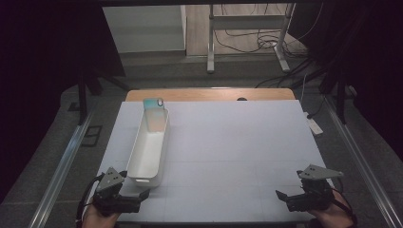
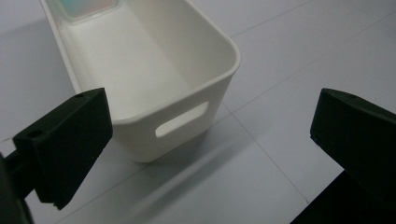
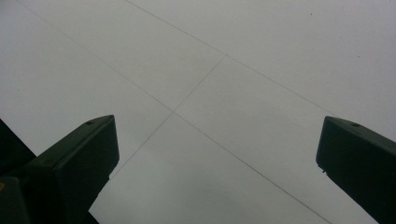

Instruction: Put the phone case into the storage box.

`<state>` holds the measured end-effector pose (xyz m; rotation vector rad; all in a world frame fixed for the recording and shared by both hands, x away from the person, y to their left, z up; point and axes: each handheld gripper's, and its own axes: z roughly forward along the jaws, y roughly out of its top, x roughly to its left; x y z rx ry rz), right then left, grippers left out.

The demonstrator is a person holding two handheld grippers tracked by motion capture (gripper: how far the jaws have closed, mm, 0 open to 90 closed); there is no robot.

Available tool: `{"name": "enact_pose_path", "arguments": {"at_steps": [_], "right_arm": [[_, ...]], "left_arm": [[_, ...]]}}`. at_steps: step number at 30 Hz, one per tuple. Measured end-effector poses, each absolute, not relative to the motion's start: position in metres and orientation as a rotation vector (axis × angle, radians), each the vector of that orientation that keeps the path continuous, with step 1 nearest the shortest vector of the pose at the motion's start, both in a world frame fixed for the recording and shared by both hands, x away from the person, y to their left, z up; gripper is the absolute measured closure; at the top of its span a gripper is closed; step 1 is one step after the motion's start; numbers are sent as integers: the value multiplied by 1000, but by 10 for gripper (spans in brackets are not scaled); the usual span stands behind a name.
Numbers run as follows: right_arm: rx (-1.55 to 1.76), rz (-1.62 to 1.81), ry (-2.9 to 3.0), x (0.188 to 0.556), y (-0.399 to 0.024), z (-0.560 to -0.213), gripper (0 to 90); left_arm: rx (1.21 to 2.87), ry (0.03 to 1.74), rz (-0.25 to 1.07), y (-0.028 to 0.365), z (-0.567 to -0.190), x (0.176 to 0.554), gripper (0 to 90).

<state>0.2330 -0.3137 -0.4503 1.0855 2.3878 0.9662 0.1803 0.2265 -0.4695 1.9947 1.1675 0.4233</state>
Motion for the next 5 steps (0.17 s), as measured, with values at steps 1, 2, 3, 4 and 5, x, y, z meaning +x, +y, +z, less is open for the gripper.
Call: {"name": "enact_pose_path", "arguments": {"at_steps": [1,2,3,4,5], "right_arm": [[1085,966,2388,233,-314,-450,0],[1085,966,2388,233,-314,-450,0],[1085,966,2388,233,-314,-450,0],[1085,965,2388,233,-314,-450,0],[1084,963,2388,233,-314,-451,0]], "left_arm": [[1995,1168,423,226,-469,180,0],[2000,1169,424,226,-470,181,0],[2001,1172,422,226,-470,181,0],[1999,1174,422,226,-470,181,0],[1995,1176,417,226,-470,182,0]]}}
